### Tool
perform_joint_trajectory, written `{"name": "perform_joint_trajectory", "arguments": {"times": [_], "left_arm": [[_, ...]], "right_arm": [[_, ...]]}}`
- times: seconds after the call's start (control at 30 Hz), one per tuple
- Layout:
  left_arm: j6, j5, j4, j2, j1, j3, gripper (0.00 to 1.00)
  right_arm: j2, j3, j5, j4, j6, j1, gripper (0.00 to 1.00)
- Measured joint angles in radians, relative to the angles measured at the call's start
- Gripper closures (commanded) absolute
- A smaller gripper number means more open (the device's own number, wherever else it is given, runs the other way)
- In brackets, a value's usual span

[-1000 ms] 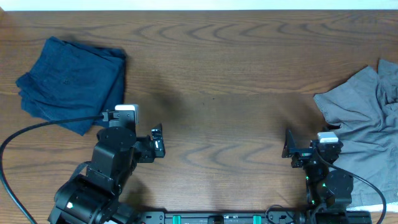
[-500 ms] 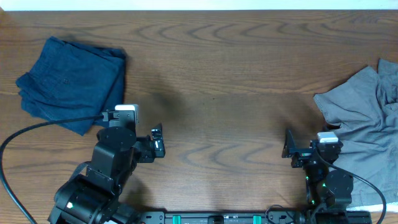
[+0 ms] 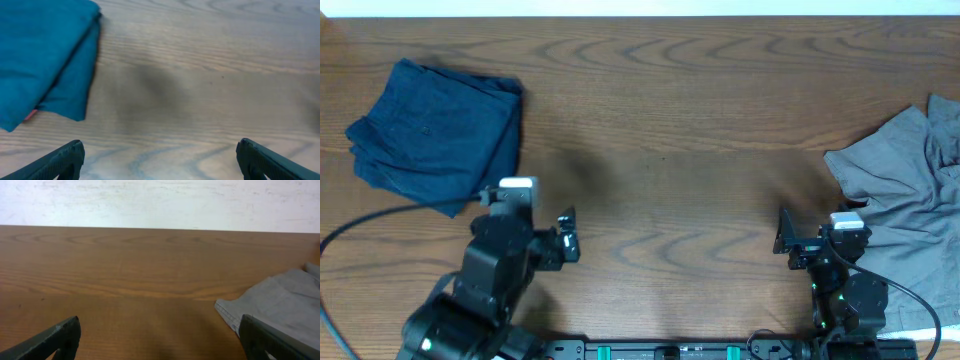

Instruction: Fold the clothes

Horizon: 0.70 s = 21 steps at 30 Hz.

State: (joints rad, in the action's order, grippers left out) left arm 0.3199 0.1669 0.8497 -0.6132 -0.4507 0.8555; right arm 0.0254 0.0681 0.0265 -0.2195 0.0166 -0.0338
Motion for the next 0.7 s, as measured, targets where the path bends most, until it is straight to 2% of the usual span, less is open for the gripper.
{"name": "perform_joint_trajectory", "arguments": {"times": [0.1,0.43,0.7], "left_arm": [[-0.007,0.007,-0.069,0.092,0.035,-0.093,0.02],[-0.016,0.021,-0.473,0.402,0.150,-0.515,0.02],[-0.158,0.021,-0.779,0.524,0.190,-0.717,0.02]], "right_arm": [[0.000,0.000,0.000,0.000,0.000,0.000,0.01],[0.001,0.000,0.000,0.000,0.000,0.000,0.01],[0.001,0.000,0.000,0.000,0.000,0.000,0.01]]}}
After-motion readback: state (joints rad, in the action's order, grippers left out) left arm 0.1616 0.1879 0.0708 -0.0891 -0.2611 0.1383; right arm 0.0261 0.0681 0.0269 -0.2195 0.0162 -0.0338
